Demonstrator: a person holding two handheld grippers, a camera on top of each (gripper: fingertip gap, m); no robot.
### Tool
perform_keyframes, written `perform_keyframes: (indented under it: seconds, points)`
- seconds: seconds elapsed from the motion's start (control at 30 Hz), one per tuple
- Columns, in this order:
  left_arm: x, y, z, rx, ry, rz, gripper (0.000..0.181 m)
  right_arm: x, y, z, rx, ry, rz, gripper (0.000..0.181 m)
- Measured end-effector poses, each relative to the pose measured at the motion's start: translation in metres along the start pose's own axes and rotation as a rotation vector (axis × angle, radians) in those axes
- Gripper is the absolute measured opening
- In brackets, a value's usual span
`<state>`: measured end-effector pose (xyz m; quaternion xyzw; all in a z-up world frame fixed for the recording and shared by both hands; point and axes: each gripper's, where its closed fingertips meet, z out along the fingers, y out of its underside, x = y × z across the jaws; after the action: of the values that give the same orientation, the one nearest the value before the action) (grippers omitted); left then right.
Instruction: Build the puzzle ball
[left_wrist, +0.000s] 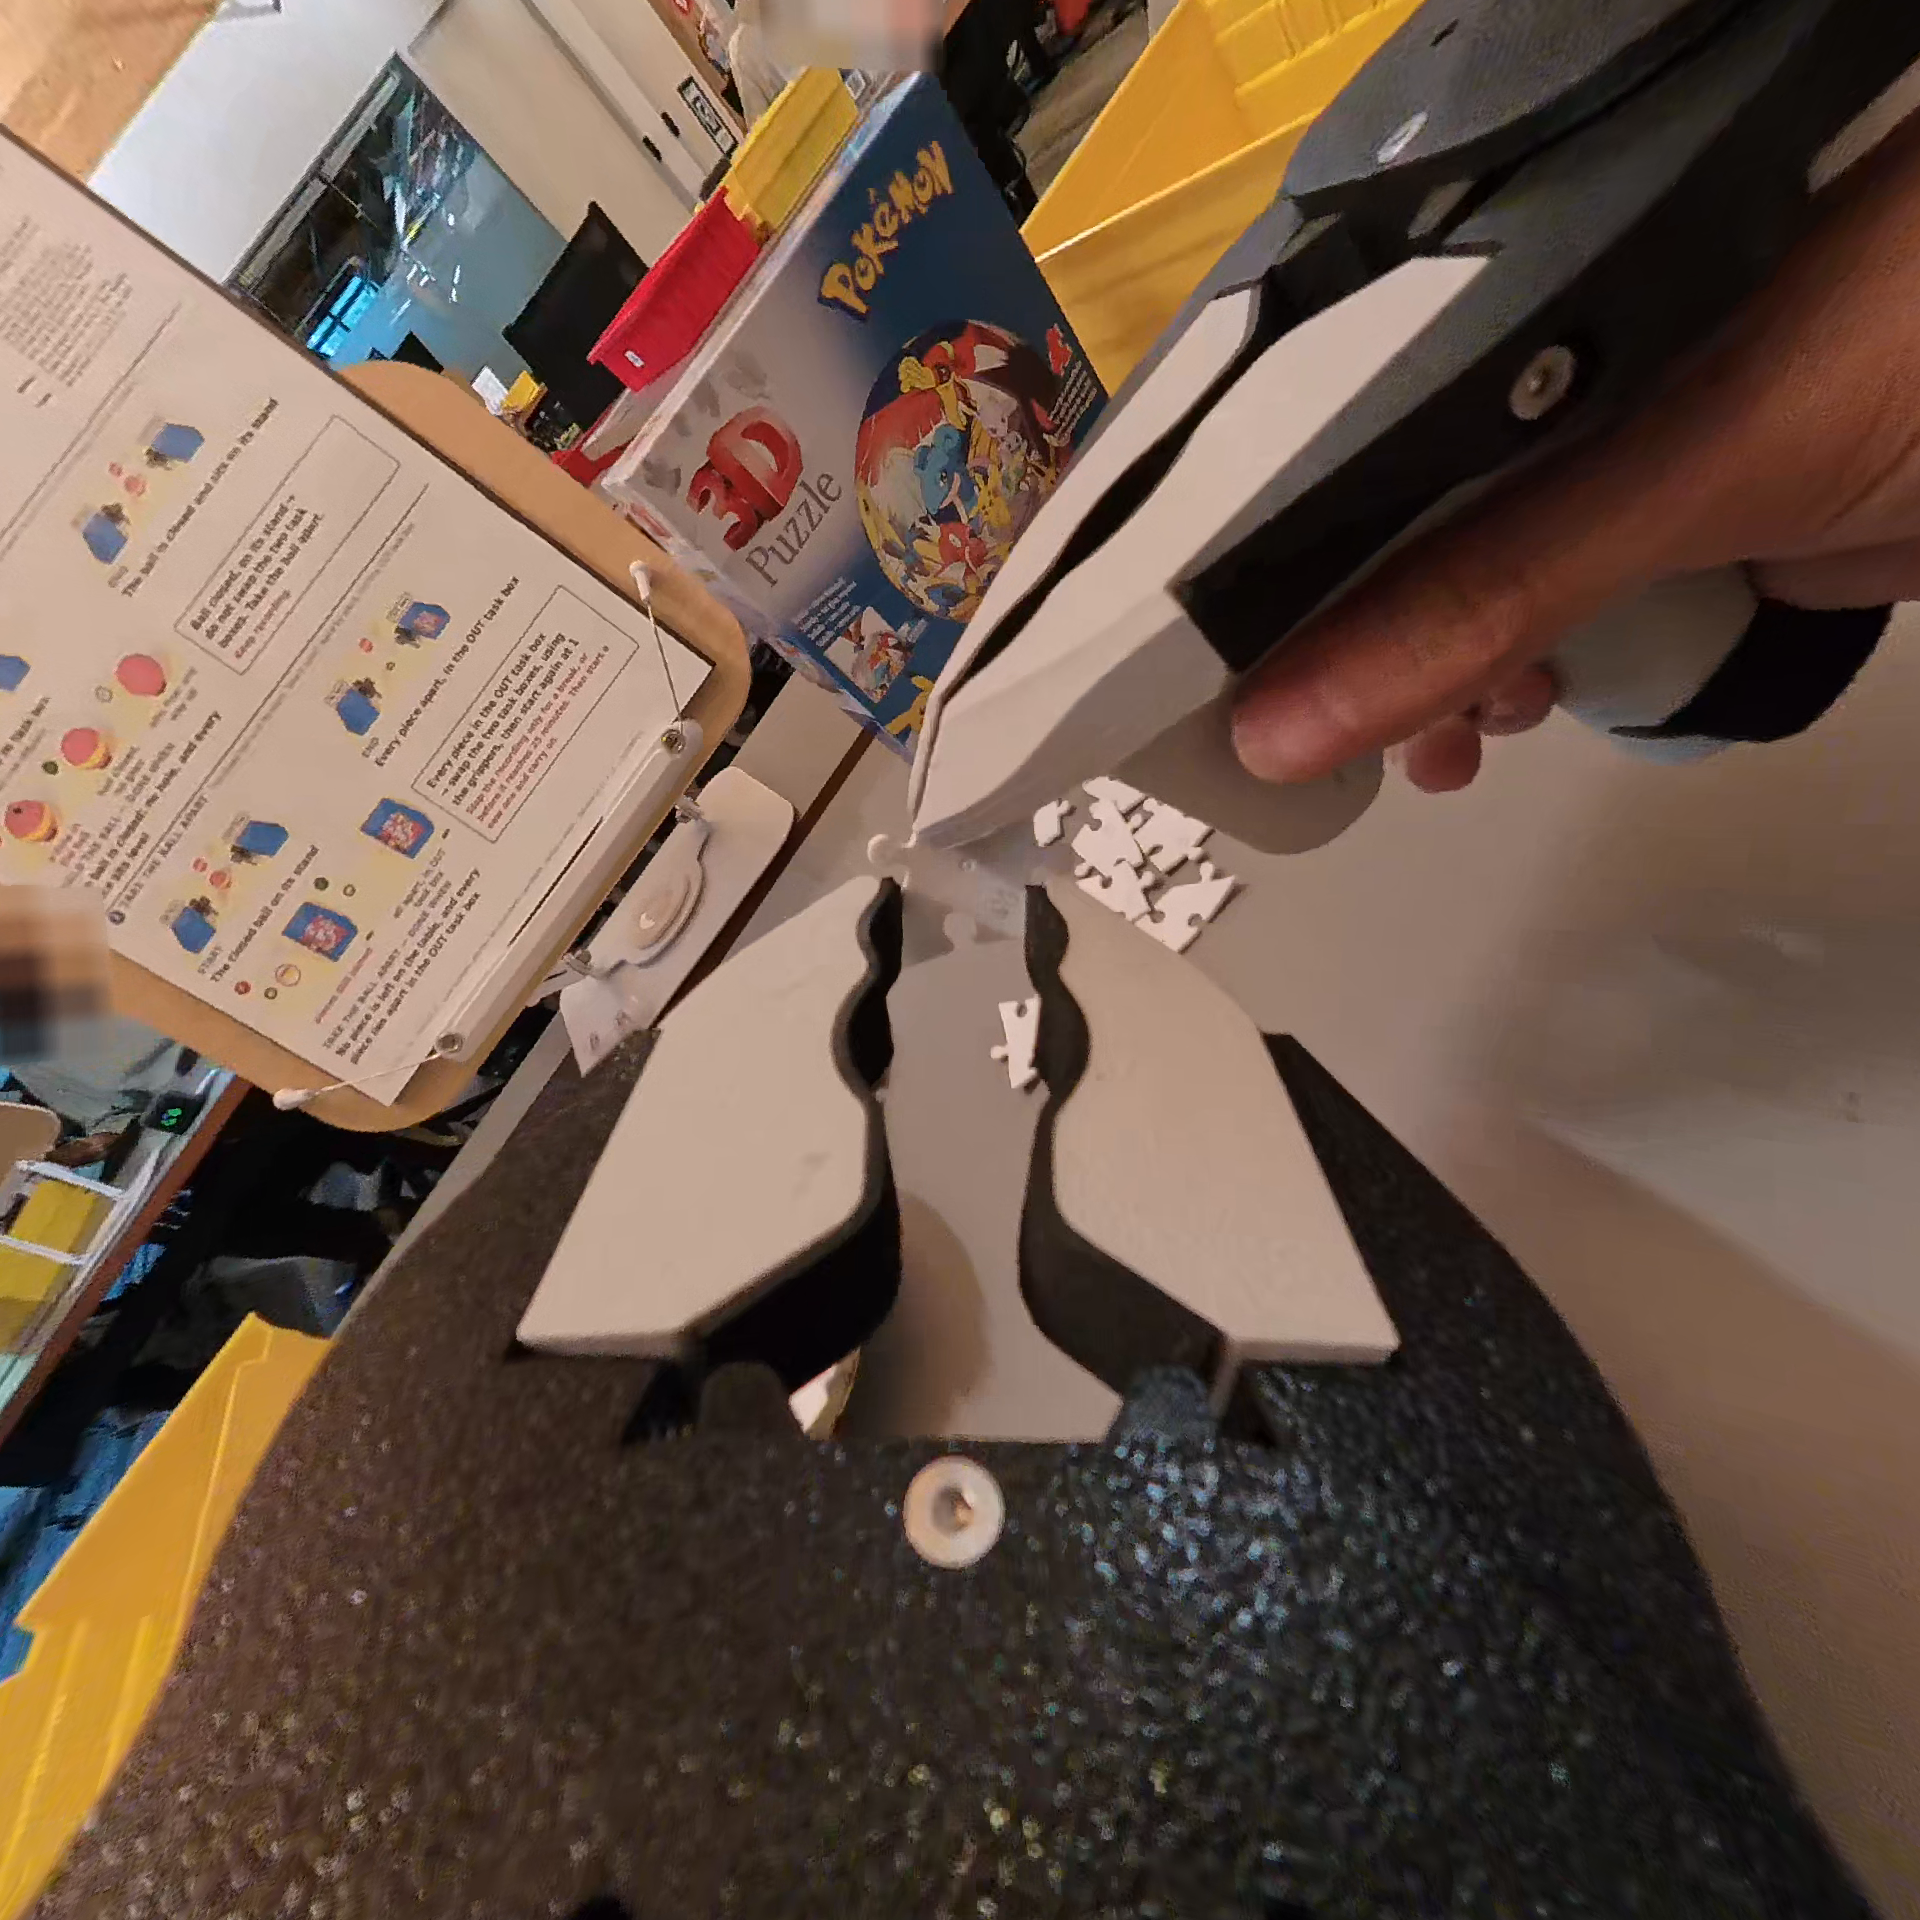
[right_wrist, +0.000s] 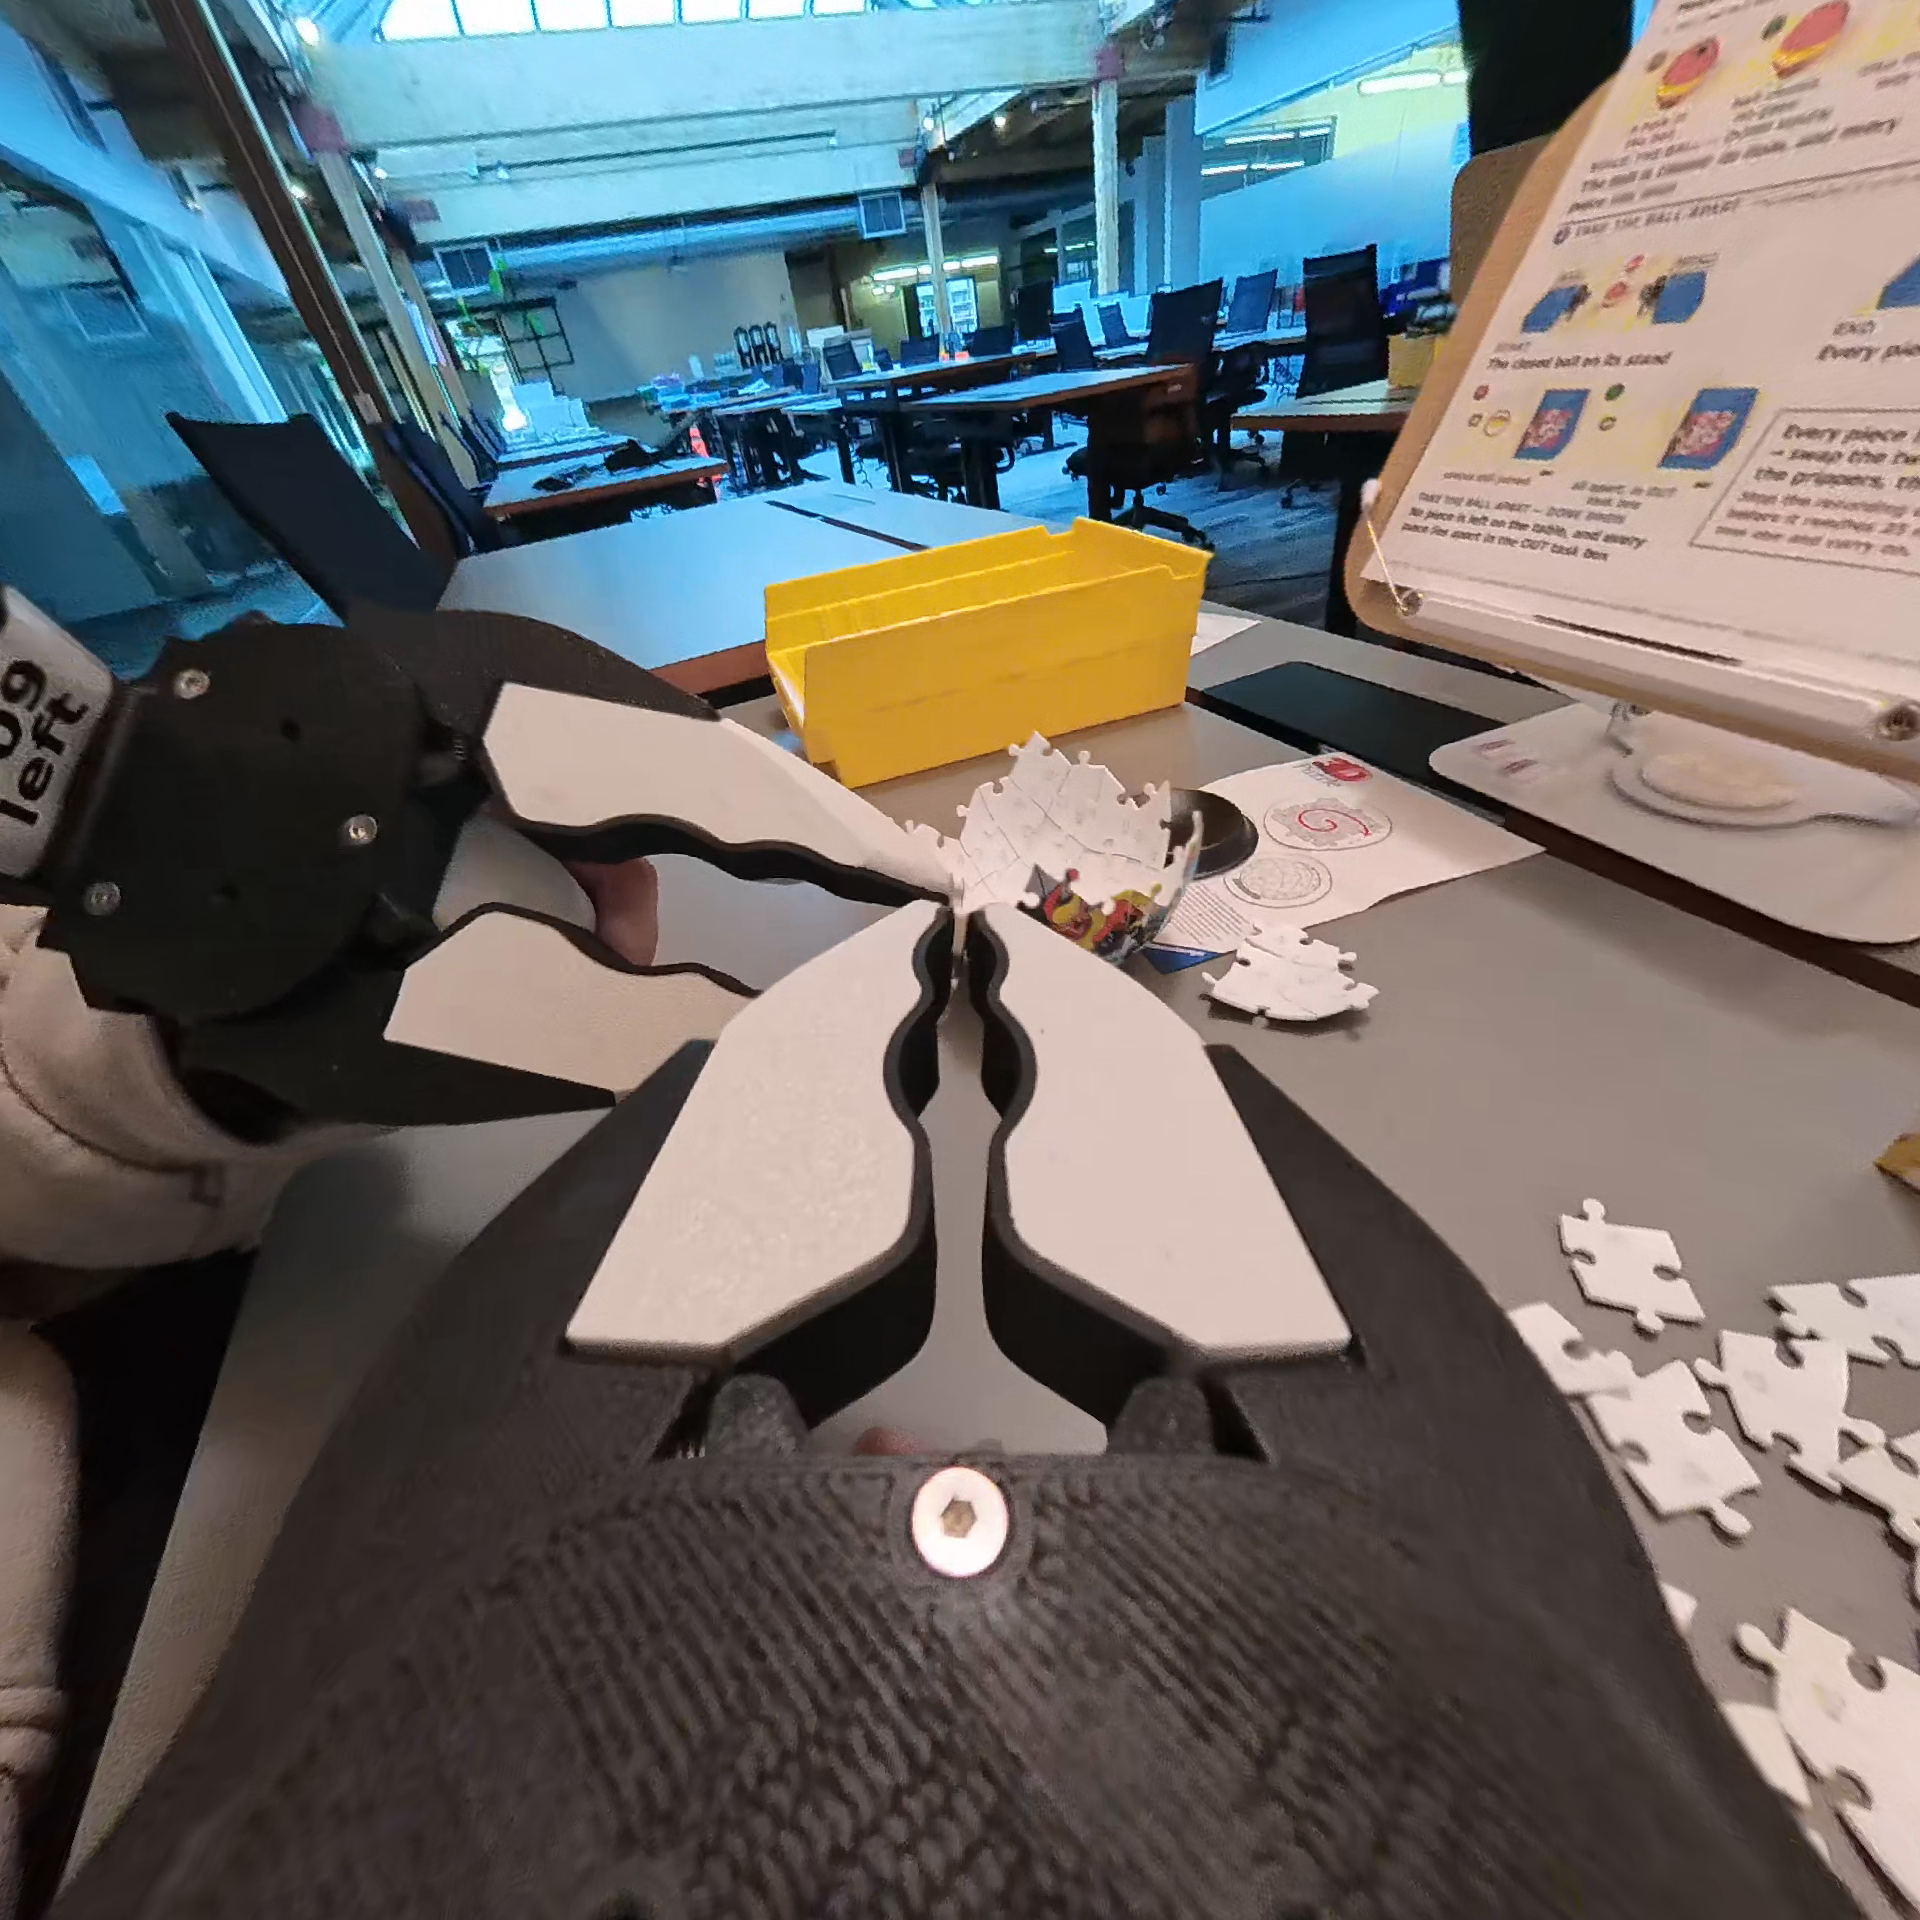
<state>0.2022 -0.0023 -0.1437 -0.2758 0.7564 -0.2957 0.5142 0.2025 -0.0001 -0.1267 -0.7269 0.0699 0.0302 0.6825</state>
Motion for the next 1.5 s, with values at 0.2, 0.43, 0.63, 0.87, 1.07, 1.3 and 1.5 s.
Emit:
perform_keyframes:
  seconds: [0.2,0.43,0.63,0.87,1.07,1.3,1.5]
  points:
    - [-0.019,0.009,-0.026,0.064,0.019,-0.061,0.022,-0.024,-0.014,0.023,0.012,-0.036,-0.061,0.003]
    - [-0.060,0.016,-0.053,0.119,0.159,-0.194,0.024,-0.038,-0.033,0.050,-0.116,-0.304,-0.104,0.002]
    - [-0.109,0.038,-0.053,0.080,0.428,-0.361,0.027,-0.016,-0.030,0.082,-0.441,-0.479,-0.100,0.002]
    - [-0.130,0.065,-0.016,0.003,0.654,-0.315,0.016,0.007,-0.039,0.135,-0.545,-0.590,-0.160,0.002]
    - [-0.145,0.080,0.013,-0.014,0.770,-0.387,0.007,0.041,-0.044,0.161,-0.493,-0.564,-0.190,0.002]
    - [-0.150,0.107,0.049,-0.051,0.805,-0.414,0.000,0.072,-0.022,0.178,-0.538,-0.505,-0.251,0.002]
    - [-0.152,0.125,0.064,-0.030,0.807,-0.470,0.000,0.085,-0.007,0.188,-0.537,-0.523,-0.258,0.003]
